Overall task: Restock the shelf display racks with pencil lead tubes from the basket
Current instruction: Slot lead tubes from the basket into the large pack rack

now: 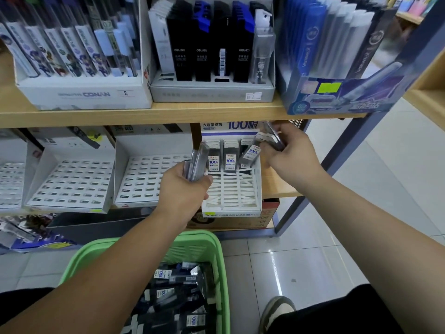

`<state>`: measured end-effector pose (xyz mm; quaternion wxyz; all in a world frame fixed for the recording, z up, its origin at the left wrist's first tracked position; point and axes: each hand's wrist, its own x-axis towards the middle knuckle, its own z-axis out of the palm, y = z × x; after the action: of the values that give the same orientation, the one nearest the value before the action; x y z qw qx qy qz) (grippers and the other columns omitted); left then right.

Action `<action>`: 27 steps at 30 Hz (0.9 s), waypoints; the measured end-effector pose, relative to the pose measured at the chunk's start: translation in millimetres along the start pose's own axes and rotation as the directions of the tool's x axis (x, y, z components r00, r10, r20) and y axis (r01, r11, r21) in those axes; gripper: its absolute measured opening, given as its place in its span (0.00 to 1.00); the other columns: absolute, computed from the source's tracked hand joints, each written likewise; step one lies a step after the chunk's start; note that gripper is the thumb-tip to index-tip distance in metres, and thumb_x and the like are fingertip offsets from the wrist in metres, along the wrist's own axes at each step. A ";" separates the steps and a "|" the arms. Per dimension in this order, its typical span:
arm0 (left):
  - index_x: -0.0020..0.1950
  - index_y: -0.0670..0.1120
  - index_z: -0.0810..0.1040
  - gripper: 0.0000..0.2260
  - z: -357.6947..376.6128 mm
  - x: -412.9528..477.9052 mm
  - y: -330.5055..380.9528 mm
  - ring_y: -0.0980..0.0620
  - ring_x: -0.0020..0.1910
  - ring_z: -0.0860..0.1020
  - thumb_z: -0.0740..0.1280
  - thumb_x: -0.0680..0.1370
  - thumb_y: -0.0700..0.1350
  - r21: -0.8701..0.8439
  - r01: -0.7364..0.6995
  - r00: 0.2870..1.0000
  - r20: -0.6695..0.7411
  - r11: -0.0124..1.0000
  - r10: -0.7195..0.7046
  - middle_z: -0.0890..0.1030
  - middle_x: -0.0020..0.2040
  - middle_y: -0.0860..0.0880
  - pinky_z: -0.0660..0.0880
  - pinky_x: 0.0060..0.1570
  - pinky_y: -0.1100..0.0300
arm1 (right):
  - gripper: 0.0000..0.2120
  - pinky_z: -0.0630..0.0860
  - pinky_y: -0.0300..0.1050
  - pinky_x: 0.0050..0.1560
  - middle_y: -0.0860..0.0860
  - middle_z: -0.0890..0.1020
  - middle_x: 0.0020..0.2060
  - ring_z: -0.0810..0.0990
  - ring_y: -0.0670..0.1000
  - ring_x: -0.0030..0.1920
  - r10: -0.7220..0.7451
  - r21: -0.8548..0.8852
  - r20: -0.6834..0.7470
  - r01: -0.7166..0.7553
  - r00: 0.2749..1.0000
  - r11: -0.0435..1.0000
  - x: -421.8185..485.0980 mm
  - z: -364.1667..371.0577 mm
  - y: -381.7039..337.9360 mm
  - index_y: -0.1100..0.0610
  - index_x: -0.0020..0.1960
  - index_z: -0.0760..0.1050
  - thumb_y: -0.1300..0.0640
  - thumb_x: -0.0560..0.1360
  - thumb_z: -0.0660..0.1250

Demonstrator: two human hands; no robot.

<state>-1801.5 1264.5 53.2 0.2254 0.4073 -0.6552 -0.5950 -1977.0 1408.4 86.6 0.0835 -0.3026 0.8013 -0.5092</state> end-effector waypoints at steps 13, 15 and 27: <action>0.45 0.46 0.80 0.08 -1.0 10.9 -9.3 0.51 0.30 0.79 0.77 0.75 0.36 0.039 0.040 0.998 -0.043 0.998 -0.039 0.83 0.40 0.44 0.79 0.30 0.60 | 0.09 0.81 0.51 0.49 0.47 0.84 0.43 0.82 0.52 0.45 -0.094 -0.232 0.076 0.110 0.993 0.967 12.5 20.4 10.7 0.48 0.53 0.78 0.58 0.75 0.71; 0.45 0.45 0.80 0.08 -0.4 12.9 -10.6 0.51 0.28 0.80 0.77 0.75 0.36 0.060 0.031 0.999 -0.043 0.998 -0.028 0.83 0.40 0.43 0.82 0.34 0.54 | 0.10 0.82 0.53 0.50 0.45 0.85 0.44 0.82 0.51 0.46 -0.092 -0.243 0.080 0.109 0.993 0.964 12.5 21.9 9.8 0.46 0.54 0.77 0.57 0.75 0.71; 0.44 0.45 0.79 0.08 -1.2 15.4 -13.8 0.50 0.29 0.79 0.75 0.75 0.35 0.049 0.017 1.000 -0.015 0.999 -0.016 0.81 0.38 0.44 0.82 0.38 0.51 | 0.08 0.82 0.54 0.50 0.46 0.85 0.46 0.81 0.52 0.48 -0.132 -0.306 0.121 0.163 0.984 0.938 9.9 22.3 7.8 0.48 0.53 0.78 0.59 0.76 0.71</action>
<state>-1805.7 1252.1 37.2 0.2155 0.4224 -0.6644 -0.5776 -1978.2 1388.0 71.1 0.0353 -0.3962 0.8422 -0.3641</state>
